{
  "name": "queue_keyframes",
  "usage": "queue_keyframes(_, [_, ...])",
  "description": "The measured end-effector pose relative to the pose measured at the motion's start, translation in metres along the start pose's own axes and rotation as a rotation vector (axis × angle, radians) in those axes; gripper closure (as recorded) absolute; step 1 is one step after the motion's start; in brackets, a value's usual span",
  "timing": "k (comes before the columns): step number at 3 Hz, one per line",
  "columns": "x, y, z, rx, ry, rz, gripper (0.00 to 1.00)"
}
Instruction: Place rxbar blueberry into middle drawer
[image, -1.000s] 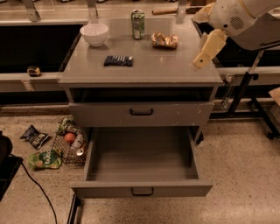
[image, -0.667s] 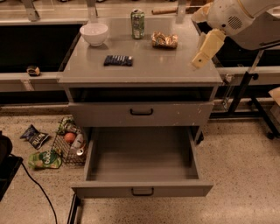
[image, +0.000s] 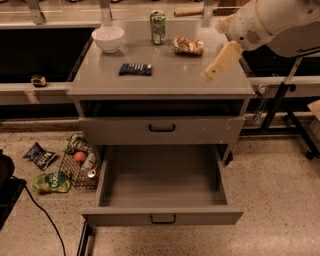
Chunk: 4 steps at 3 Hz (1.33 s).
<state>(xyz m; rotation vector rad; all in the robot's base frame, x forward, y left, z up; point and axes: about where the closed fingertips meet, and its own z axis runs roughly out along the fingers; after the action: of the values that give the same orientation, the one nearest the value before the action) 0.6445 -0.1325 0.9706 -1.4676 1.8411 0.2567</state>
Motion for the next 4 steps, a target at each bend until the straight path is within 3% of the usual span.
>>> queue_keyframes(2, [-0.029,-0.061,0.085,0.056,-0.272,0.074,0.00])
queue_keyframes(3, [-0.046,-0.076,0.120,0.046,-0.316,0.067,0.00])
queue_keyframes(4, [-0.049,-0.078,0.124,0.044,-0.322,0.065,0.00])
